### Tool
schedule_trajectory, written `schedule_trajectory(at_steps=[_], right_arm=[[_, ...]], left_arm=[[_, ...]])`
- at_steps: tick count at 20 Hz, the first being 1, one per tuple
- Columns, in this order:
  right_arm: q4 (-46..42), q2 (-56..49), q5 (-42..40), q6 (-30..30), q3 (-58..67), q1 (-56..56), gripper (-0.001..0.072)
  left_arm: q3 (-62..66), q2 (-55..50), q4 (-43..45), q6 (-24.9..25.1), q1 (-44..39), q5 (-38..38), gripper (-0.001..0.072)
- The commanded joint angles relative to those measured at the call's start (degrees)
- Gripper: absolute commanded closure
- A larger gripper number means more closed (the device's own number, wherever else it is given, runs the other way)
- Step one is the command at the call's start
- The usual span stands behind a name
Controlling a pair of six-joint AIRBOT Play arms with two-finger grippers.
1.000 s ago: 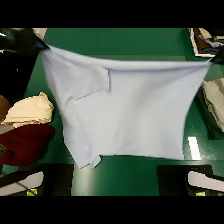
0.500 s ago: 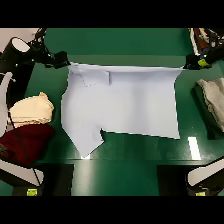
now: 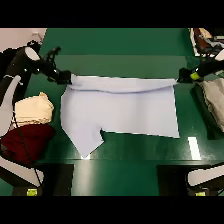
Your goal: Fold the shirts.
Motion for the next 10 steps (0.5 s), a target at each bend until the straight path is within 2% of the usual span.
schedule_trajectory(at_steps=[1, 2, 3, 6, 10], right_arm=[[0.4, 2.7, -1.9, -0.2, -8.3, 1.3, 0.0686], [0.9, 3.2, -1.9, -0.2, -9.3, 1.3, 0.0522], [0.7, 4.0, -1.8, -0.2, -9.8, 1.2, 0.0385], [0.7, 9.7, -1.0, -0.3, -12.0, -0.9, 0.0384], [0.8, 20.0, 2.6, -1.3, -20.3, -4.8, 0.0385]], left_arm=[[-5.0, 0.0, 3.3, -3.4, -0.1, 0.4, 0.0588], [-5.1, 0.0, 3.9, -4.6, 0.4, -0.4, 0.0290], [-5.1, 0.2, 4.0, -5.8, 1.4, -2.3, 0.0211], [-6.9, 4.0, 5.4, -5.6, 4.3, -8.2, 0.0207], [-23.4, 18.8, 8.3, -5.7, 4.7, -4.9, 0.0207]])
